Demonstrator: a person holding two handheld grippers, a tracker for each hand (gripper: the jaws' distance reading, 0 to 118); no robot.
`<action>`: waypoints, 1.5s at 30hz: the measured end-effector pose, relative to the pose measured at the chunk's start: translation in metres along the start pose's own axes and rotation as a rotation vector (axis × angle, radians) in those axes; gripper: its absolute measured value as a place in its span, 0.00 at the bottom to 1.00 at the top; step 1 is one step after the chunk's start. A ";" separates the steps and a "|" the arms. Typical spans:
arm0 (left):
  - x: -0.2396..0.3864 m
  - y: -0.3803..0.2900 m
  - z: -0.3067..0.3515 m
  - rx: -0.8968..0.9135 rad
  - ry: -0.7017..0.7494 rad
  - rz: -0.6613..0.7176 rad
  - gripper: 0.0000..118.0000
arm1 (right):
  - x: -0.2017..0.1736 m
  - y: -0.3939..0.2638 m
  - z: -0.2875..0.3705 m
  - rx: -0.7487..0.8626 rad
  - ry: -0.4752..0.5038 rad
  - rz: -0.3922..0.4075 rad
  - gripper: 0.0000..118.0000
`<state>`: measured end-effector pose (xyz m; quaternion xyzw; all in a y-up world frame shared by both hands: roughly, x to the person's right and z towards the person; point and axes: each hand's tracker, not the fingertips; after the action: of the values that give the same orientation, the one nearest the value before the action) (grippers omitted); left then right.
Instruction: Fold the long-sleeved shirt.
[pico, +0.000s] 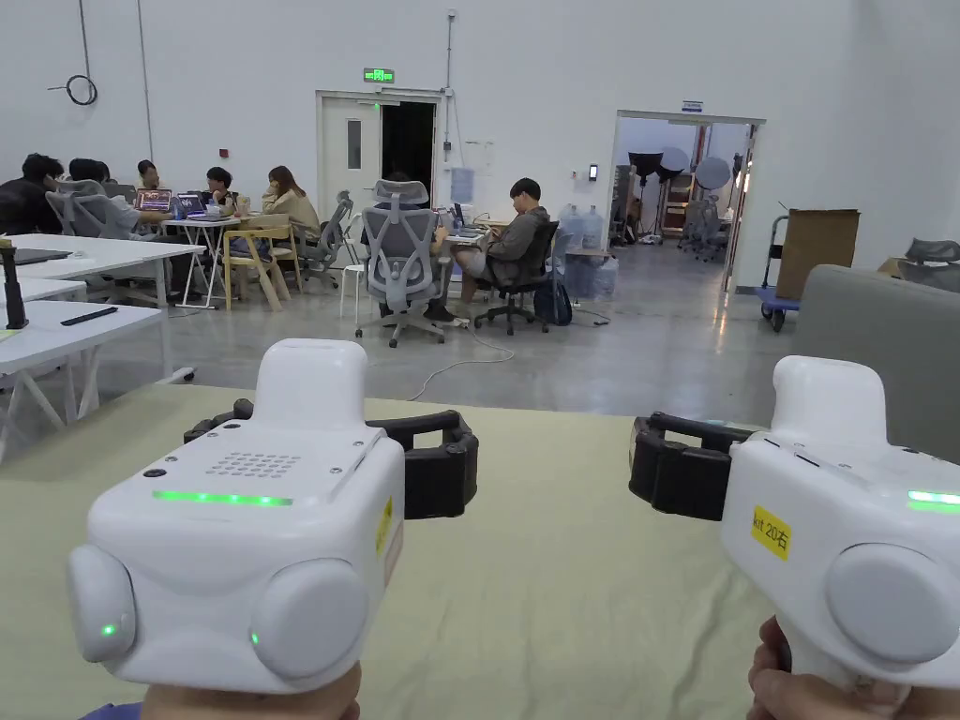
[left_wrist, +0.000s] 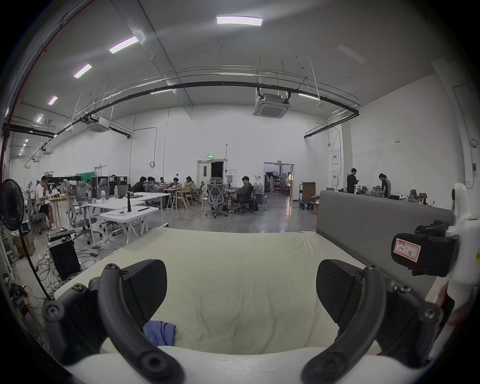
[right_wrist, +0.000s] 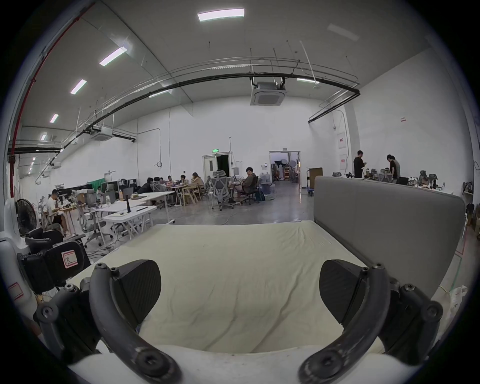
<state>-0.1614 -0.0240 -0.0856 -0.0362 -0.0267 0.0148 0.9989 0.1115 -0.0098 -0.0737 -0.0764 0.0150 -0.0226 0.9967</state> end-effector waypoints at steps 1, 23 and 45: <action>0.000 0.000 0.001 0.005 0.002 -0.001 0.97 | 0.000 0.000 -0.001 -0.001 0.004 -0.002 1.00; -0.004 -0.007 0.005 0.080 -0.142 0.015 0.65 | -0.004 -0.008 -0.005 0.011 0.003 0.013 0.78; -0.251 -0.100 0.022 -0.390 0.358 0.099 0.00 | -0.192 -0.068 -0.082 -0.191 0.833 -0.015 0.00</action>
<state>-0.4108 -0.1297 -0.0698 -0.2312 0.1500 0.0517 0.9599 -0.0858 -0.0799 -0.1388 -0.1529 0.4177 -0.0572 0.8938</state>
